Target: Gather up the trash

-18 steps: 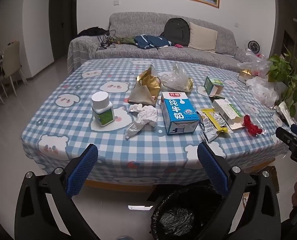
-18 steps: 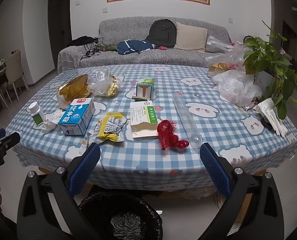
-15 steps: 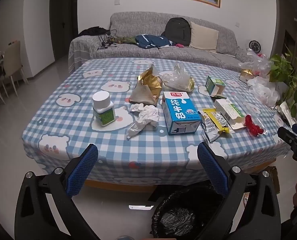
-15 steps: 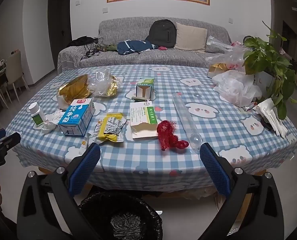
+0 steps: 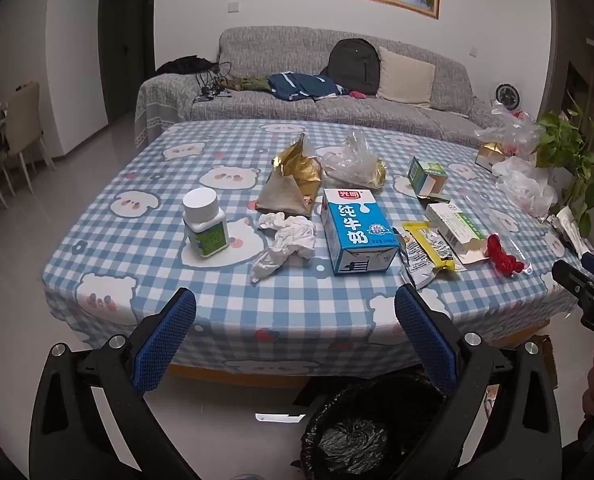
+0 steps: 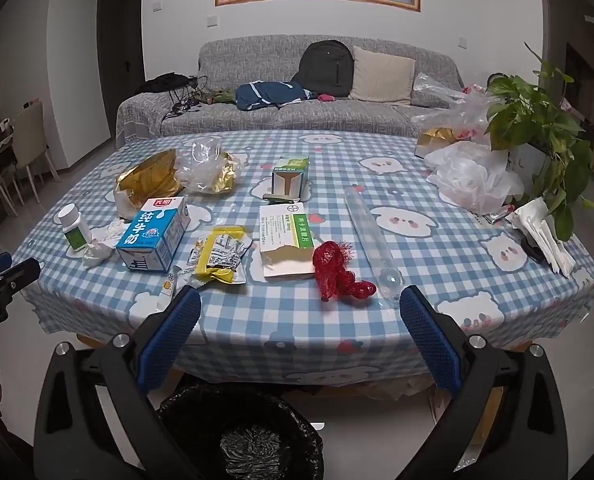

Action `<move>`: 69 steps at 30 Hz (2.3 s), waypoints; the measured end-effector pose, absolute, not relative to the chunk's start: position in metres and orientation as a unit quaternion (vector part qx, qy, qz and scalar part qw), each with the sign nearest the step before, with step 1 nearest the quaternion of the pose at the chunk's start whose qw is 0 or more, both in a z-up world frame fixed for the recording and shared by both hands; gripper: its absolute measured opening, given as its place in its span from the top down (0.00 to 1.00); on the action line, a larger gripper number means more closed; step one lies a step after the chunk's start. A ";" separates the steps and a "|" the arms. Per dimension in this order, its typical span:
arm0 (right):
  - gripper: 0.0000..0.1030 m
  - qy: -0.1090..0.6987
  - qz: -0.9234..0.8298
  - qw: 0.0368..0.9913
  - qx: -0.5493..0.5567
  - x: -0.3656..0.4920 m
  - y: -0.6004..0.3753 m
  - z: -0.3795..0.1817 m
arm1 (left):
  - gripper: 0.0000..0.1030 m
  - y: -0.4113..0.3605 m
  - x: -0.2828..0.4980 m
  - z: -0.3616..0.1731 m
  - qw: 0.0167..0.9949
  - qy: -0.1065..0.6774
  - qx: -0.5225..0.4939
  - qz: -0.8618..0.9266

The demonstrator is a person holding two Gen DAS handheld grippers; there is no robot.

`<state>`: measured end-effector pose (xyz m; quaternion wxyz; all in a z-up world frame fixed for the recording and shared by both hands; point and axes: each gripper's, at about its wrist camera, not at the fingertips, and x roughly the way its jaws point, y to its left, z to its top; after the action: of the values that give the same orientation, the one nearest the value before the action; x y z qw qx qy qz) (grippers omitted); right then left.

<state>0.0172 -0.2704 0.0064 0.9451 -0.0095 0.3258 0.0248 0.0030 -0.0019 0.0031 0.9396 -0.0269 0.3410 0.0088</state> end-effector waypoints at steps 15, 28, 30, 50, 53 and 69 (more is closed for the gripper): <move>0.07 0.324 0.024 0.946 -0.008 0.017 -0.271 0.005 | 0.06 0.003 0.003 0.002 0.940 0.339 -0.020 0.012; 0.07 0.328 0.023 0.945 -0.007 0.020 -0.275 0.003 | 0.06 0.002 0.006 0.000 0.939 0.344 -0.019 0.012; 0.07 0.328 0.023 0.944 -0.007 0.020 -0.275 0.003 | 0.06 0.003 0.006 0.000 0.939 0.344 -0.019 0.012; 0.07 0.329 0.022 0.944 -0.007 0.021 -0.276 0.002 | 0.06 0.000 0.007 -0.002 0.937 0.348 -0.017 0.008; 0.07 0.328 0.022 0.944 -0.007 0.021 -0.275 0.003 | 0.06 0.000 0.008 -0.002 0.937 0.348 -0.017 0.008; 0.07 0.329 0.021 0.944 -0.007 0.023 -0.277 0.001 | 0.06 0.000 0.008 -0.002 0.937 0.350 -0.018 0.009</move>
<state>0.0225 -0.2774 0.0012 0.9439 -0.0070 0.3294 0.0207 0.0082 -0.0003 -0.0020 0.9367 -0.0178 0.3496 0.0085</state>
